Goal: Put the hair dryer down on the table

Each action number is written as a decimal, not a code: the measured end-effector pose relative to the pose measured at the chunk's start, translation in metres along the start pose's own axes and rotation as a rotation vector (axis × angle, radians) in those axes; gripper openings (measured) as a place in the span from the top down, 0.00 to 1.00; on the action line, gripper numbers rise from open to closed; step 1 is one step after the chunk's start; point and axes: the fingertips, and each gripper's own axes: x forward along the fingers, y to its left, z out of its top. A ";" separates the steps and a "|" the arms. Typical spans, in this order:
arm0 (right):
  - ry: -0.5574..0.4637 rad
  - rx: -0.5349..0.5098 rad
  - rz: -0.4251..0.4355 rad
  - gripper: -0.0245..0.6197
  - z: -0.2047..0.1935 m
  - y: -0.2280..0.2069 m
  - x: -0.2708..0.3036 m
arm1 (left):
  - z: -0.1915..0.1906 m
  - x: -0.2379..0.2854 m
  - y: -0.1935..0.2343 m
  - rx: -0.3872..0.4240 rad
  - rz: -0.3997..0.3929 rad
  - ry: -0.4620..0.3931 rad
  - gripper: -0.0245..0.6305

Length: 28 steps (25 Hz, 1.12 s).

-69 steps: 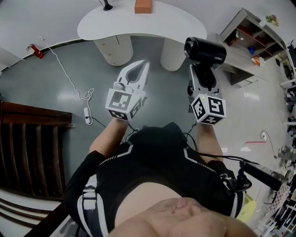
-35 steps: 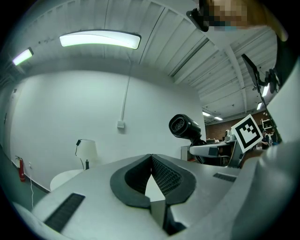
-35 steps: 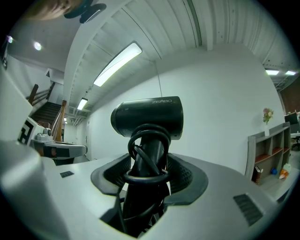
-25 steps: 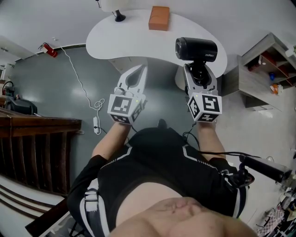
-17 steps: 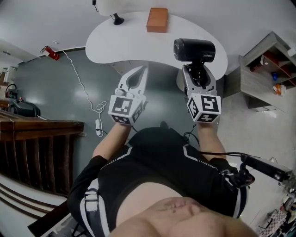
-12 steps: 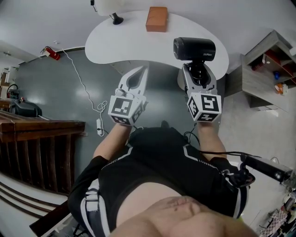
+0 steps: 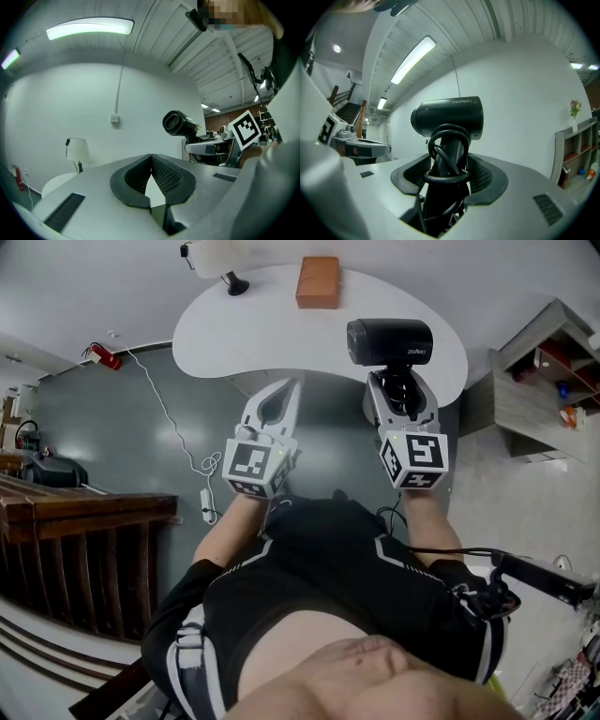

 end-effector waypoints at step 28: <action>0.035 -0.025 -0.034 0.57 0.006 0.109 0.157 | 0.005 0.010 0.204 -0.056 -0.039 -0.042 0.91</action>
